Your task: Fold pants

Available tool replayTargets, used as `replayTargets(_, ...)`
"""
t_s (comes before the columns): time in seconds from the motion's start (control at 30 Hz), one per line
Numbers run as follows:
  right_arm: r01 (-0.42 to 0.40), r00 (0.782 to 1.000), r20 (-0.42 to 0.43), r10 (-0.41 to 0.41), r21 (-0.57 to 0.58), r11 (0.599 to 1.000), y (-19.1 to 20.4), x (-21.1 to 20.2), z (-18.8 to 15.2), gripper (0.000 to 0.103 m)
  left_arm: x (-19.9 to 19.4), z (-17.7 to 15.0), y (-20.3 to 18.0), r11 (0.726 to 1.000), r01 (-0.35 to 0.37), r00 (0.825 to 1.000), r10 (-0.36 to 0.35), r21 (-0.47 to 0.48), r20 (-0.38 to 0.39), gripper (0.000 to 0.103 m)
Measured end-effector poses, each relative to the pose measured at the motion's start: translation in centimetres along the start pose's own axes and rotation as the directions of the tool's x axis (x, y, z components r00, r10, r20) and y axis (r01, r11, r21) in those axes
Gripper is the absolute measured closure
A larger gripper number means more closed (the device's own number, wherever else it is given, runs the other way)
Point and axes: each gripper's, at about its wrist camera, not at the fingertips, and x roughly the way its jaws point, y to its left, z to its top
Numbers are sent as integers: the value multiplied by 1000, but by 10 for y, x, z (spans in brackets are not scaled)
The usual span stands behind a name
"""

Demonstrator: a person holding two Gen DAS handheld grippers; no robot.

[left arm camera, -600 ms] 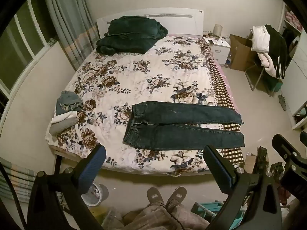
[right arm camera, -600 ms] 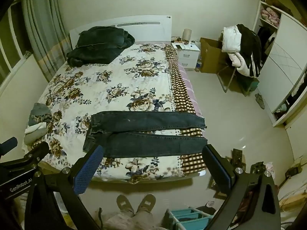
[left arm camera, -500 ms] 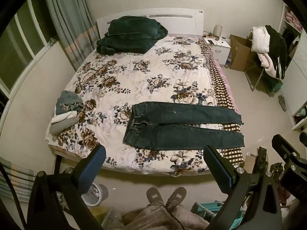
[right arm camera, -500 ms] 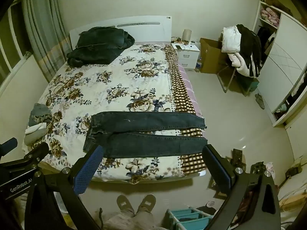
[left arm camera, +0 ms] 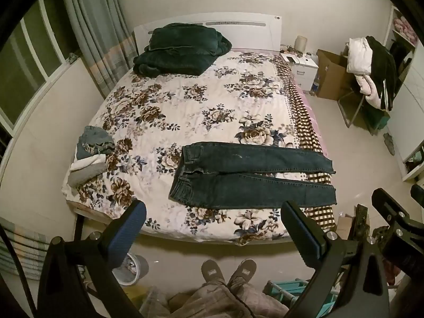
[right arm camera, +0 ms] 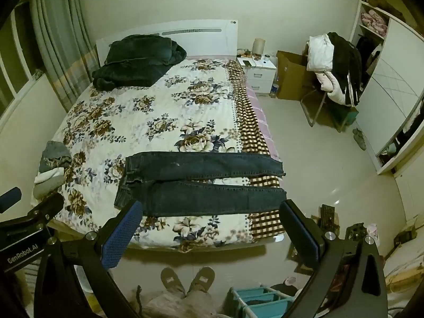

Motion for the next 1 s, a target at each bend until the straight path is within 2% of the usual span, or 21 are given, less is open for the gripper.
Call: replayTargets(1.0,-10,1000,-10,10,-5,1000,-5,8,2,0,1,0,-1,1000,0,1000,0,-2,1,0)
